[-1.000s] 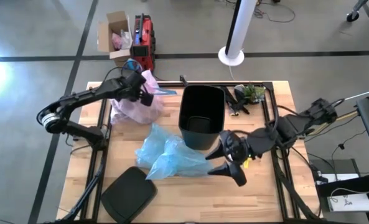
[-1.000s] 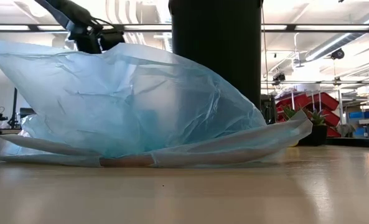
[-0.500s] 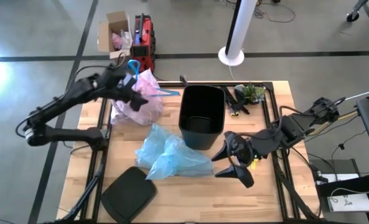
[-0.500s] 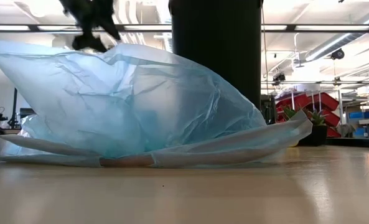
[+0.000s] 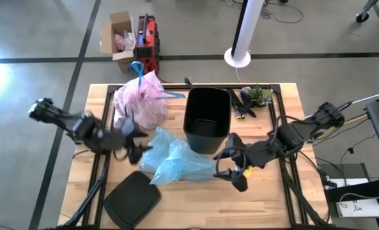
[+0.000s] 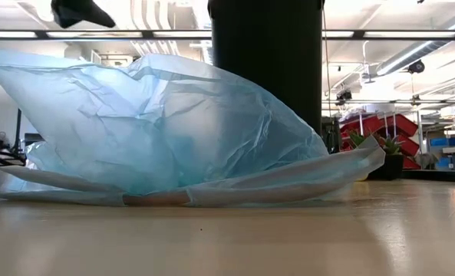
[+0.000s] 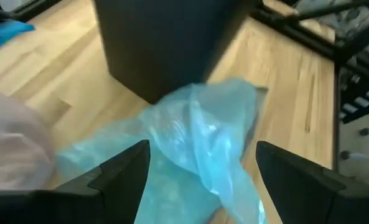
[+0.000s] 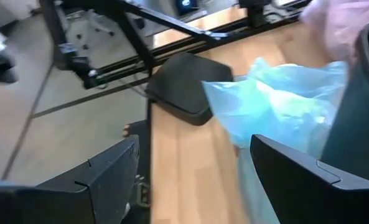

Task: Place trash/remove bag and relplace
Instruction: Insert the blue trash bag into the trash bin

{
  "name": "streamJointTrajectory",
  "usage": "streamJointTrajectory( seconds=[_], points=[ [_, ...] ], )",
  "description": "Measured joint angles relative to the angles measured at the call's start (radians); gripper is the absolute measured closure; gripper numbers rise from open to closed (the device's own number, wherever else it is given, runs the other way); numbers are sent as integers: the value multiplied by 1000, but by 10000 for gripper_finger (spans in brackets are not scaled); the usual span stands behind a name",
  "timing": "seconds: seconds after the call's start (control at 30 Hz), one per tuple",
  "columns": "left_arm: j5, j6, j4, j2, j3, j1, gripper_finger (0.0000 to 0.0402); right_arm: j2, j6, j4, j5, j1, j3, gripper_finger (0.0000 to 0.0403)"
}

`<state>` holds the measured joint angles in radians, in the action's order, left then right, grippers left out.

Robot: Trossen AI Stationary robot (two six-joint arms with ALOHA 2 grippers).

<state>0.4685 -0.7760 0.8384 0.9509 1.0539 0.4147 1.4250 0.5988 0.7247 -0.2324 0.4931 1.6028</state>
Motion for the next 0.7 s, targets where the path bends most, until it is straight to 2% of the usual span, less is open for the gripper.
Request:
streamJointTrajectory(
  seconds=[0.1,0.2,0.4,0.53,0.7],
  points=[
    [98,-84,-41,71,-39,123,117,14,10,0,-50,9,0,114],
    [118,-150,-80,157,-79,180,112,31,26,-2,-98,29,0,116],
    [135,-168,-123,348,-95,186,109,74,82,2,-214,85,0,107],
    [142,-183,-125,457,-95,170,115,104,154,-3,-233,108,0,103],
    [104,-137,-264,546,-96,168,135,140,237,-8,-244,129,0,111]
  ],
)
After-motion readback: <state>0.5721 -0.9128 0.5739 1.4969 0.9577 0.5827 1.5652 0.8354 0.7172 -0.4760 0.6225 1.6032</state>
